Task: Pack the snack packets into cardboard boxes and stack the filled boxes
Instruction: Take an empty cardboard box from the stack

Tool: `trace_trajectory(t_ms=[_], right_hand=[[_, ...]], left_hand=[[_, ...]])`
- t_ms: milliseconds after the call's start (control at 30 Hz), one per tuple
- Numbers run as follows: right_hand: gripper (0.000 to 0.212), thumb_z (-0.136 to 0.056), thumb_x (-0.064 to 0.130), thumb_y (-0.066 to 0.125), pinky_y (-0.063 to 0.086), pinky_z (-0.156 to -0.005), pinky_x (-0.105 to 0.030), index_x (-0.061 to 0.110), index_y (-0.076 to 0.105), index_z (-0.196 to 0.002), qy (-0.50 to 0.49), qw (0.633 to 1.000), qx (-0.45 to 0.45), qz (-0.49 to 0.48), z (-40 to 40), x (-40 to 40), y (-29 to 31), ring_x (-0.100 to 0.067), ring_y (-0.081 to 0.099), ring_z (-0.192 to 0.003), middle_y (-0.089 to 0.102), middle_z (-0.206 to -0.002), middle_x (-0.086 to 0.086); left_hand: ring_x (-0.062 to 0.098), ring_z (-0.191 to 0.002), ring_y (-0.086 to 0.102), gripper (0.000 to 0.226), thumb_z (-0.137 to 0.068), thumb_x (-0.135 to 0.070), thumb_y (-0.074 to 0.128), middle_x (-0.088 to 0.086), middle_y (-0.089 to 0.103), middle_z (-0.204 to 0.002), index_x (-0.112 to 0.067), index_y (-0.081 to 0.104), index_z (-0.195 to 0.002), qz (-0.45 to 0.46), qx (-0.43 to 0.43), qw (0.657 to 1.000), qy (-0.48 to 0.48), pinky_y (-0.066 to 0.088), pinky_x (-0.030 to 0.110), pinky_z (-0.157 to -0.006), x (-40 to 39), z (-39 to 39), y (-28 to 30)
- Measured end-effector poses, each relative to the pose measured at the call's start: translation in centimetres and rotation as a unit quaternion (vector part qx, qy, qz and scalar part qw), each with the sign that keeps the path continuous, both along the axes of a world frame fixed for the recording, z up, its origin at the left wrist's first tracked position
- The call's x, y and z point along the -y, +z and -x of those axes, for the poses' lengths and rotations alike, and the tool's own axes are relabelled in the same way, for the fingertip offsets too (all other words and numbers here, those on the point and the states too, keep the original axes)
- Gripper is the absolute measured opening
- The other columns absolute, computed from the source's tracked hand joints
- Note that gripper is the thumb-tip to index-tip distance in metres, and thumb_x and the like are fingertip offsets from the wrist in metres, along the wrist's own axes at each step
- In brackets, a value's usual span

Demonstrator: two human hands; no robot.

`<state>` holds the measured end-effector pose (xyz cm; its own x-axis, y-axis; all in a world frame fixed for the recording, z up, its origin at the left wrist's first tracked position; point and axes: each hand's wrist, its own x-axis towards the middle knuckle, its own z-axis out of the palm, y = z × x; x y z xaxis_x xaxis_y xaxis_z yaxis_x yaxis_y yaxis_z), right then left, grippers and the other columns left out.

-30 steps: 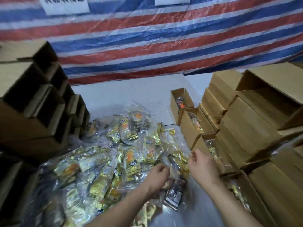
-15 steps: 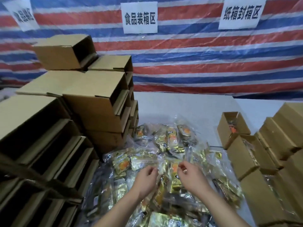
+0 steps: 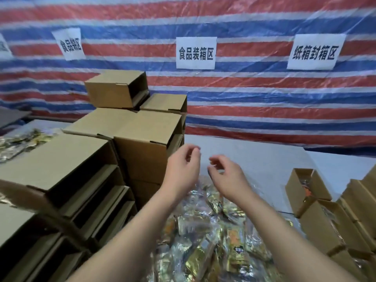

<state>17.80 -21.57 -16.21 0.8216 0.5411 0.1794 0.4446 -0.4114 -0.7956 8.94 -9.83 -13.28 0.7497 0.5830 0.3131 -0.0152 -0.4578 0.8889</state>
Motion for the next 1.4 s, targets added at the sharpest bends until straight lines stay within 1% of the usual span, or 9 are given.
trace_trajectory(t_ms=[100,200,333,467,733,1000,1100,1233,1400], right_hand=[[0.046,-0.097,0.035,0.057,0.035,-0.094,-0.025,0.024,0.05,-0.141,0.035,0.998,0.041,-0.026,-1.3,-3.5,5.0,-0.006,0.049,-0.119,0.055,-0.139,0.003],[0.063,-0.097,0.042,0.055,0.03,-0.104,-0.027,0.028,0.03,-0.153,0.068,0.996,0.06,-0.007,-2.1,-6.7,8.1,-0.009,0.036,-0.137,0.035,-0.158,0.004],[0.073,-0.097,0.042,0.055,0.027,-0.121,-0.044,0.024,0.021,-0.158,0.104,0.992,0.066,0.037,-3.6,-10.3,10.5,-0.019,0.024,-0.149,0.025,-0.163,0.002],[0.077,-0.097,0.04,0.053,0.021,-0.121,-0.039,0.02,0.014,-0.16,0.108,0.991,0.064,0.053,-5.2,-13.1,11.8,-0.022,0.018,-0.152,0.017,-0.166,-0.001],[0.078,-0.098,0.042,0.052,0.018,-0.121,-0.041,0.022,0.01,-0.16,0.099,0.989,0.082,0.073,-8.2,-17.0,13.1,-0.021,0.012,-0.153,0.011,-0.167,0.001],[0.072,-0.096,0.038,0.053,0.031,-0.117,-0.046,0.019,0.019,-0.157,0.067,0.992,0.076,0.079,-9.4,-17.1,12.0,-0.026,0.027,-0.147,0.025,-0.162,-0.003],[0.063,-0.094,0.034,0.055,0.04,-0.11,-0.05,0.018,0.031,-0.15,0.054,0.994,0.065,0.07,-9.5,-16.6,12.0,-0.028,0.04,-0.137,0.039,-0.15,-0.004],[0.07,-0.097,0.034,0.051,0.033,-0.113,-0.044,0.017,0.02,-0.156,0.032,0.993,0.086,0.075,-9.9,-15.3,13.7,-0.029,0.031,-0.145,0.027,-0.16,-0.006],[0.07,-0.098,0.037,0.05,0.031,-0.113,-0.043,0.014,0.02,-0.156,0.015,0.991,0.121,0.047,-10.0,-13.5,18.5,-0.03,0.03,-0.145,0.026,-0.16,-0.009]], left_hand=[[-0.006,-0.08,0.062,0.021,-0.1,-0.032,0.047,-0.014,0.067,-0.081,-0.037,0.06,-0.083,-0.014,0.067,0.995,0.075,0.053,0.022,-0.065,-4.0,-2.1,5.7],[0.004,-0.083,0.059,0.019,-0.1,-0.027,0.047,-0.011,0.062,-0.086,-0.03,0.059,-0.086,-0.084,0.089,0.978,0.166,0.054,0.034,-0.078,-8.7,-4.0,9.5],[0.032,-0.106,0.059,0.033,-0.096,-0.032,0.044,0.009,0.063,-0.113,-0.015,0.063,-0.116,-0.235,-0.065,0.933,0.266,0.048,0.046,-0.094,-15.9,-6.4,11.9],[0.038,-0.119,0.051,0.047,-0.095,-0.039,0.045,0.015,0.055,-0.13,-0.01,0.055,-0.131,-0.347,-0.208,0.87,0.282,0.04,0.049,-0.099,-22.1,-8.5,11.8],[0.038,-0.14,0.034,0.08,-0.092,-0.05,0.052,0.019,0.038,-0.152,-0.005,0.025,-0.152,-0.352,-0.317,0.831,0.292,0.027,0.054,-0.114,-28.8,-12.8,10.2],[0.037,-0.134,0.044,0.048,-0.092,-0.022,0.056,0.018,0.052,-0.139,-0.008,0.049,-0.138,-0.355,-0.368,0.808,0.294,0.027,0.058,-0.116,-30.0,-14.0,10.2],[0.038,-0.122,0.052,0.038,-0.093,-0.013,0.057,0.019,0.059,-0.126,-0.006,0.055,-0.13,-0.382,-0.325,0.811,0.301,0.036,0.058,-0.11,-30.2,-13.0,10.8],[0.041,-0.107,0.058,0.027,-0.09,-0.005,0.054,0.021,0.063,-0.111,-0.004,0.06,-0.117,-0.357,-0.247,0.848,0.304,0.043,0.054,-0.099,-29.4,-11.2,14.4],[0.041,-0.106,0.058,0.034,-0.092,0.002,0.044,0.023,0.063,-0.114,-0.004,0.062,-0.12,-0.334,-0.156,0.904,0.216,0.051,0.05,-0.089,-25.2,-9.3,20.4]])
